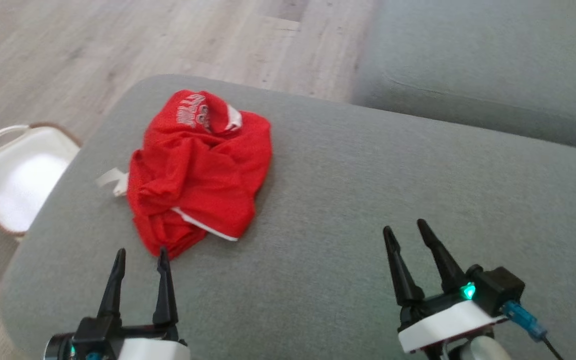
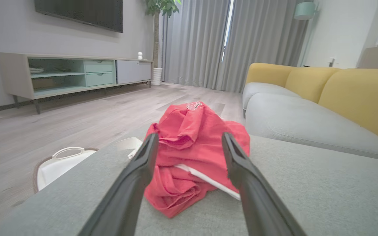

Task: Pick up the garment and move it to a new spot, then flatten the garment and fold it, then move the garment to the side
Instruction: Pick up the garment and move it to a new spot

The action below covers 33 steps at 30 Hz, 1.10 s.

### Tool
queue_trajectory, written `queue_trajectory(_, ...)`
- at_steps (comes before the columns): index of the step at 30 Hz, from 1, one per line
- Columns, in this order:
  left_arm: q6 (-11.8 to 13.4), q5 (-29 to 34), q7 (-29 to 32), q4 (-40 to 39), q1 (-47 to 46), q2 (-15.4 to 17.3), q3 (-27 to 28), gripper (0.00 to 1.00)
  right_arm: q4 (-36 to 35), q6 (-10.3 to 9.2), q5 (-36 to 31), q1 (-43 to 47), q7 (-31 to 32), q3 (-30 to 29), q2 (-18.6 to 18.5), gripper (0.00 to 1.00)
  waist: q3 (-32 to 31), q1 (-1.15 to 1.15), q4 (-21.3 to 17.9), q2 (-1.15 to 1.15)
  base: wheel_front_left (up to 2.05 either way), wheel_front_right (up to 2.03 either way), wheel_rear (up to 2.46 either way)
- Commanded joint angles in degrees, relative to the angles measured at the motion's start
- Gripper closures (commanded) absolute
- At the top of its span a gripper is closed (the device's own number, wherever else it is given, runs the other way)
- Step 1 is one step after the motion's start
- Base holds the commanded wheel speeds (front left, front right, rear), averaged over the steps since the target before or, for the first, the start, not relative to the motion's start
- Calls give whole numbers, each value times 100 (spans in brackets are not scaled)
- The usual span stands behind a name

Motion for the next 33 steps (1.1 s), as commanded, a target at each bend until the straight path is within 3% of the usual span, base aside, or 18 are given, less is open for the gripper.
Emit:
queue_trajectory(1, -33, 43, -47, -198, -184, -14, 238, 0, -179, -4, 74, -101, -62, 155, -31, 0, -47, 0, 185, 0, 0, 0, 0)
queue_trajectory(14, -128, 114, -47, -229, -184, -14, 499, 0, -183, -4, 179, -79, -62, 299, -31, 0, -6, 0, 327, 0, 0, 0, 0)
queue_trajectory(17, -254, 150, -47, -126, -315, 29, 520, 0, -193, -4, 125, -121, -62, 276, -31, 0, 128, 0, 264, 0, 0, 0, 0)
queue_trajectory(24, -656, 457, 113, 176, -1583, 749, 415, 0, -290, -4, -110, -319, -62, -61, -31, 0, 710, 0, 161, 0, 0, 0, 0)
queue_trajectory(33, -927, -5, 1844, 1494, -4081, 1635, 49, 0, -506, -4, -414, -767, -62, -439, -31, 0, 1699, 0, -114, 0, 0, 0, 0)
